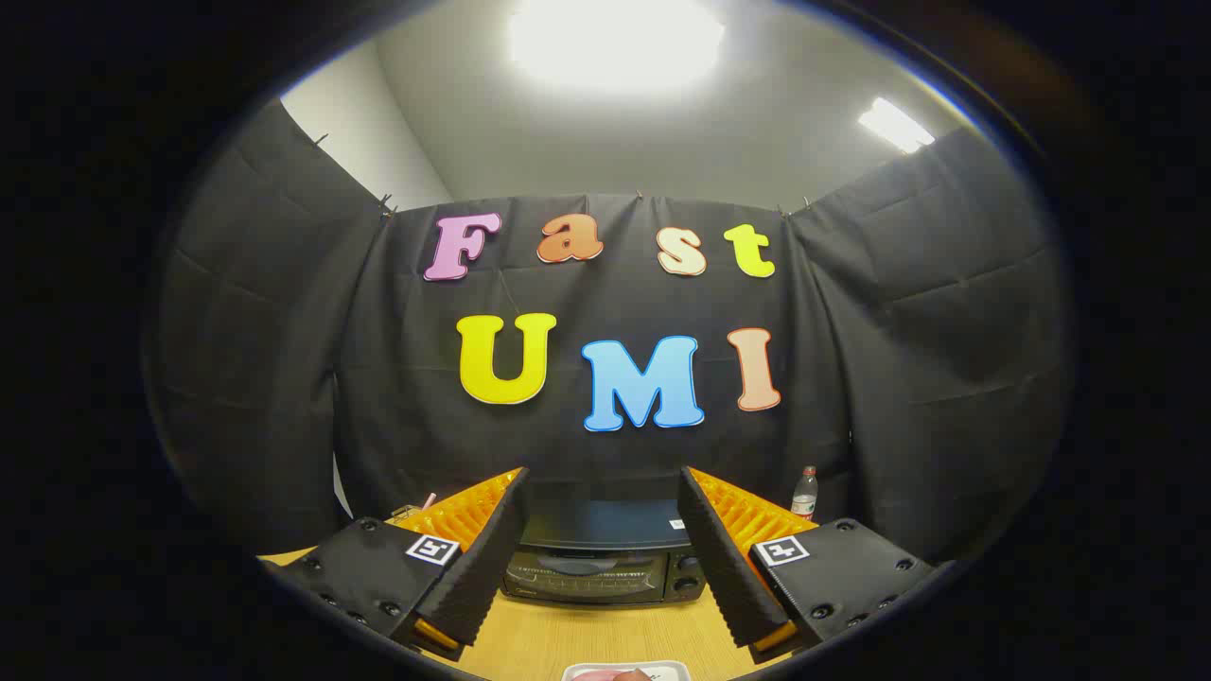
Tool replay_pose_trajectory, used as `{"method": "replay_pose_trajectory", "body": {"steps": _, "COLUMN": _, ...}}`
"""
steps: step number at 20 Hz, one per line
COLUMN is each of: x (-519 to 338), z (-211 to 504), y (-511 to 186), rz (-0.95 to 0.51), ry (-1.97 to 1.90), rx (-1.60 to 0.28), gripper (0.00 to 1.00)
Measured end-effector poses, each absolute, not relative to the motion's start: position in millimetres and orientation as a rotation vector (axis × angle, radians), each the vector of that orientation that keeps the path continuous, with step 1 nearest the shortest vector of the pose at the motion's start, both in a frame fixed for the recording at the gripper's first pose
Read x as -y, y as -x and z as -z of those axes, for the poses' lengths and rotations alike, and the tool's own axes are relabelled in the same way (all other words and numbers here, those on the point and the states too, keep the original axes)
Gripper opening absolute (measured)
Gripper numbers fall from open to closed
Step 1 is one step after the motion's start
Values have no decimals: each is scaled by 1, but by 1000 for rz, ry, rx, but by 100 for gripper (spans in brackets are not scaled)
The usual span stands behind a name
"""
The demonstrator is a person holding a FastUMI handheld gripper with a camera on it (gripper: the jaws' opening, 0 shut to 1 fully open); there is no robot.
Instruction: Open the toaster oven, put the food inside, and close the toaster oven door.
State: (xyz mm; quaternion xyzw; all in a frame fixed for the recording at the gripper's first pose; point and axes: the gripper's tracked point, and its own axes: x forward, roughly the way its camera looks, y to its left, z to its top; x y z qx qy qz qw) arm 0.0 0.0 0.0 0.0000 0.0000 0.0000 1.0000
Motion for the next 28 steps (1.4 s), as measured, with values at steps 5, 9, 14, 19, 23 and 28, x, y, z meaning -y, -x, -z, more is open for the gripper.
{"method": "replay_pose_trajectory", "body": {"steps": 5, "x": 7, "z": 0, "y": 0, "rz": 2, "ry": -7, "rx": 2, "gripper": 98}}
{"method": "replay_pose_trajectory", "body": {"steps": 9, "x": 16, "z": 5, "y": -1, "rz": 7, "ry": -7, "rx": -9, "gripper": 98}}
{"method": "replay_pose_trajectory", "body": {"steps": 14, "x": 19, "z": 11, "y": -17, "rz": 3, "ry": -2, "rx": -29, "gripper": 98}}
{"method": "replay_pose_trajectory", "body": {"steps": 19, "x": 12, "z": 33, "y": -46, "rz": -18, "ry": -3, "rx": -71, "gripper": 98}}
{"method": "replay_pose_trajectory", "body": {"steps": 23, "x": 2, "z": 57, "y": -78, "rz": -42, "ry": -1, "rx": -116, "gripper": 98}}
{"method": "replay_pose_trajectory", "body": {"steps": 28, "x": -14, "z": 100, "y": -116, "rz": -73, "ry": -3, "rx": -190, "gripper": 98}}
